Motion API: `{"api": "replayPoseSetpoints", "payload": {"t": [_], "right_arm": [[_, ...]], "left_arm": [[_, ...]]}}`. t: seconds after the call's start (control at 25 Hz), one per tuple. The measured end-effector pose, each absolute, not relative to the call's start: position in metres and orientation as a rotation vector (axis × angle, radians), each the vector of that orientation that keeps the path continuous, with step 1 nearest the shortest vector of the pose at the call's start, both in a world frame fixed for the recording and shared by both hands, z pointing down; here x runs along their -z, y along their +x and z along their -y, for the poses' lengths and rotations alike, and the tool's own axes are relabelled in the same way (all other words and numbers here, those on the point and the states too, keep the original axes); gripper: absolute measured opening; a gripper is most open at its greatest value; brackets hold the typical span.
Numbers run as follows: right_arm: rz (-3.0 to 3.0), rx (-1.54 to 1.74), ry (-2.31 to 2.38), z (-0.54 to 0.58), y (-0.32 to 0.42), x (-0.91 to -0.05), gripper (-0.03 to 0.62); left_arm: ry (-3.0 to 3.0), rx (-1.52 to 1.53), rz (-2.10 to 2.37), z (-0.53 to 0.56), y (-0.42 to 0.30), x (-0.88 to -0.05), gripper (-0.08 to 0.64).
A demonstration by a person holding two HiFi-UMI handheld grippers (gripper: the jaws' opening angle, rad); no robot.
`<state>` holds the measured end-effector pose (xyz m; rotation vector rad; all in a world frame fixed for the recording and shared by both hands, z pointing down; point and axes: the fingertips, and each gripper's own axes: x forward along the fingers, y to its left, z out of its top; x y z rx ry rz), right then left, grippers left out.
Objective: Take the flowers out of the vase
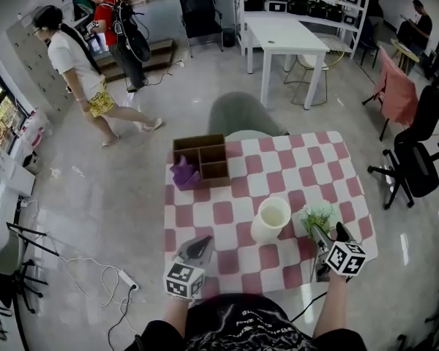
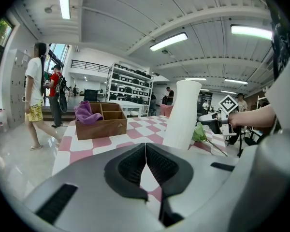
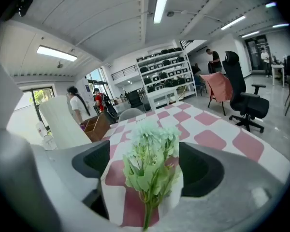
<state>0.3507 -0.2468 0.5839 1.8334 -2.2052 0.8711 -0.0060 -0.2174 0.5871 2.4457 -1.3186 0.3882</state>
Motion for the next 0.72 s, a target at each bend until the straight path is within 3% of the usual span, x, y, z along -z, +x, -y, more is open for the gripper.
{"api": "replayPoseSetpoints", "payload": {"t": [0.44, 0.72], "right_arm": [[2.405, -0.633, 1.769, 0.212, 0.322, -0.521, 0.428], [2.44, -0.497, 1.838, 0.19, 0.313, -0.498, 0.302]], "left_arm": [[2.494, -0.301, 1.273, 0.216, 0.004, -0.57, 0.012], [2.553, -0.249, 1.245, 0.212, 0.011, -0.549, 0.012]]}}
